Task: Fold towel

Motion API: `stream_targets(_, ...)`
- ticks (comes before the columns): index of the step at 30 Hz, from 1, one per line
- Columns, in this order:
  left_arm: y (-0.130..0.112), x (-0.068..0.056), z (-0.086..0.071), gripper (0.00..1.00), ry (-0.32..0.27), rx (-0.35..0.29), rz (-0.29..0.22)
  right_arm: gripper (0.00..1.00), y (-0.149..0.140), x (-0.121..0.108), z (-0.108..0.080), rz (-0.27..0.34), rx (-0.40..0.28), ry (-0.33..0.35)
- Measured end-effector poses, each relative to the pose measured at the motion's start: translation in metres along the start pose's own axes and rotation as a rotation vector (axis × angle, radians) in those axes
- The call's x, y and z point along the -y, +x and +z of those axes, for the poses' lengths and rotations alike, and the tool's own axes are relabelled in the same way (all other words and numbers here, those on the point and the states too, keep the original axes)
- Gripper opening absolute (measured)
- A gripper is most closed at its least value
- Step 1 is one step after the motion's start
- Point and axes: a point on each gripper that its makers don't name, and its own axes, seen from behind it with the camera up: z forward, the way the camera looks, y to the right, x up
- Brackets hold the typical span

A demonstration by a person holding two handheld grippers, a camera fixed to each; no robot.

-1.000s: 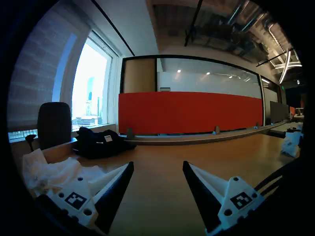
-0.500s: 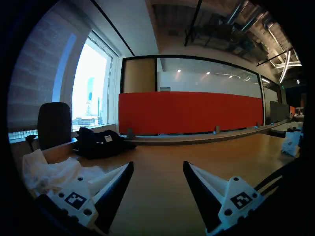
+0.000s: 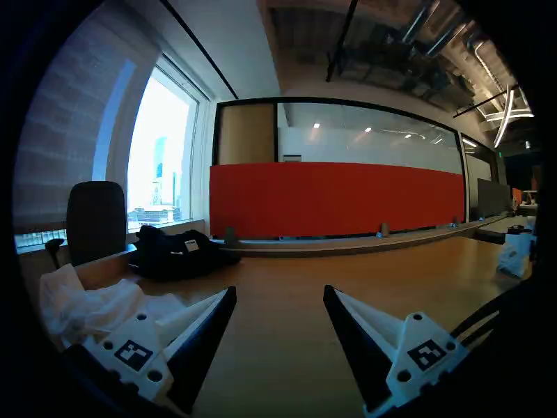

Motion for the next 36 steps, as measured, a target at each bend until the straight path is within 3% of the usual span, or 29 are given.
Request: stream_targets(36, 0.0024, 0.0007, -0.0012, 0.93, 0.000, 0.002, -0.003, 1.00, -0.0006, 0.0004, -0.0003, 0.000, 0.000, 0.000)
